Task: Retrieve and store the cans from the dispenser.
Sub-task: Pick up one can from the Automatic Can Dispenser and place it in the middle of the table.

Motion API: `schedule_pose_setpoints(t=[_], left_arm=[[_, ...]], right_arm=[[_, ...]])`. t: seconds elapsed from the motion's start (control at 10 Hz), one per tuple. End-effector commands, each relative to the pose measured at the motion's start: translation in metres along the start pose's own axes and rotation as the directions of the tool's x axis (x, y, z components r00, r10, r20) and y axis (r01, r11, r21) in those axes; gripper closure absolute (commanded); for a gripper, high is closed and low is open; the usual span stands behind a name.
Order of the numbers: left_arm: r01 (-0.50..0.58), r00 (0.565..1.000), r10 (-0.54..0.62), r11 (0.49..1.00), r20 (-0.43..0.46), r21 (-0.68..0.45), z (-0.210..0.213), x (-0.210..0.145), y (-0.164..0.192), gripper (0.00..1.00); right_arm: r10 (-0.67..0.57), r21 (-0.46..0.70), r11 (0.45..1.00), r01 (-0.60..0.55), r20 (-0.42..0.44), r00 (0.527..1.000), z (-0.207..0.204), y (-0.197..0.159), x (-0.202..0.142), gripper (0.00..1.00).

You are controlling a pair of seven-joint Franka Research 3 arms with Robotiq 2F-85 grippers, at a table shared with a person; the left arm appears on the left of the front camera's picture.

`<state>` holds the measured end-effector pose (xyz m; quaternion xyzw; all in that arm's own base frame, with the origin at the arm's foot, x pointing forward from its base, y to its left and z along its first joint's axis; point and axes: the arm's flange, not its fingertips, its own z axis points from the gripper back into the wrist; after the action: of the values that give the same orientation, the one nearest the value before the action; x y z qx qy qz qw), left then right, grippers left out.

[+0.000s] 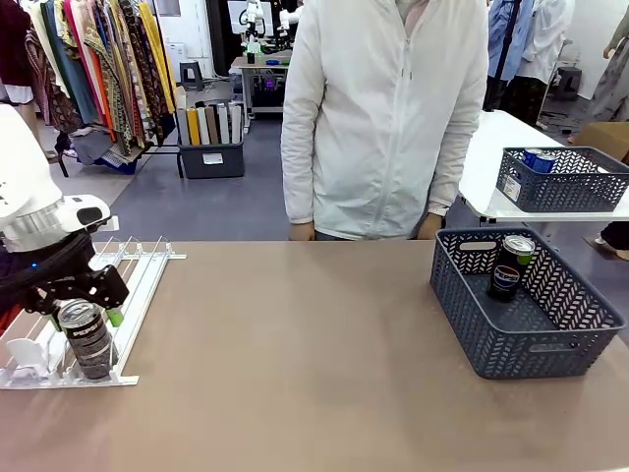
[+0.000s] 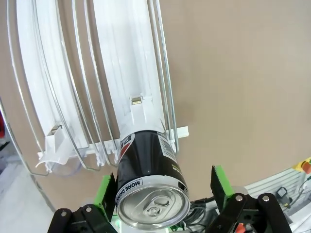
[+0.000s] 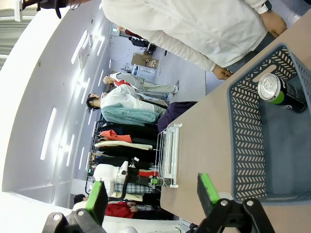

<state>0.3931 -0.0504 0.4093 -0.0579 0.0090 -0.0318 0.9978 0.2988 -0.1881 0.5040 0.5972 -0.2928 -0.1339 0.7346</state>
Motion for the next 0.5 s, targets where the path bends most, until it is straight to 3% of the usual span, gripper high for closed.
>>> schedule_pose_setpoints(t=[0.0, 0.1, 0.2, 0.4], left_arm=[[-0.027, 1.000, 0.027, 0.999, 0.010, 0.038, -0.0026, 0.0008, -0.0023, 0.00], [-0.027, 1.000, 0.026, 0.998, 0.009, 0.054, -0.0031, 0.0010, -0.0022, 0.39], [-0.021, 1.000, 0.021, 0.998, 0.003, 0.055, -0.0031, 0.0003, -0.0025, 0.98], [-0.026, 1.000, 0.026, 0.998, 0.007, 0.062, -0.0031, 0.0007, -0.0016, 1.00]], right_arm=[[0.016, 0.025, 1.000, -0.016, 0.012, 1.000, -0.0014, 0.0023, 0.0036, 0.00], [0.016, 0.025, 1.000, -0.016, 0.012, 1.000, -0.0014, 0.0023, 0.0036, 0.00], [0.016, 0.025, 1.000, -0.016, 0.012, 1.000, -0.0014, 0.0023, 0.0036, 0.00], [0.016, 0.025, 1.000, -0.016, 0.012, 1.000, -0.0014, 0.0023, 0.0036, 0.00]])
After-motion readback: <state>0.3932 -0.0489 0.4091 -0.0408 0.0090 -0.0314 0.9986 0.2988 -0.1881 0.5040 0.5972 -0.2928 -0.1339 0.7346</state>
